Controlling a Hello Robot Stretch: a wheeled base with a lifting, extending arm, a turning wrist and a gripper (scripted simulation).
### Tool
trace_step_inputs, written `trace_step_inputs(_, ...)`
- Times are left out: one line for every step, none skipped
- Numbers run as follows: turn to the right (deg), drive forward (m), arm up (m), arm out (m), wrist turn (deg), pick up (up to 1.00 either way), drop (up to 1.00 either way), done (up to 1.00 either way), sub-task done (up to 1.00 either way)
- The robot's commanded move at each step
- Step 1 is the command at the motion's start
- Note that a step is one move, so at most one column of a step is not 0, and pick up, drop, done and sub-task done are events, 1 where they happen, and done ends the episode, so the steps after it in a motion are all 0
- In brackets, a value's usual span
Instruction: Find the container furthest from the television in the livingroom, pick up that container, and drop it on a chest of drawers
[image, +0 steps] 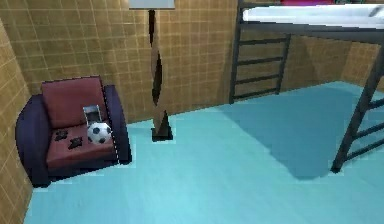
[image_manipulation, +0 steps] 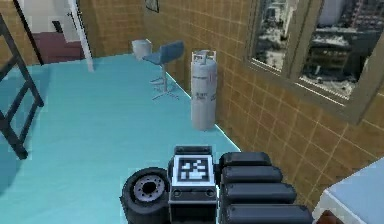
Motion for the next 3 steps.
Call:
trace_step_inputs(-45.0, 0.00, 0.00, 0.00, 0.0, 0.00, 0.00, 0.00, 0.00)
trace_step_inputs(-36.0, 0.00, 0.00, 0.00, 0.0, 0.00, 0.00, 0.00, 0.00)
trace_step_inputs(45.0, 0.00, 0.00, 0.00, 0.0, 0.00, 0.00, 0.00, 0.00)
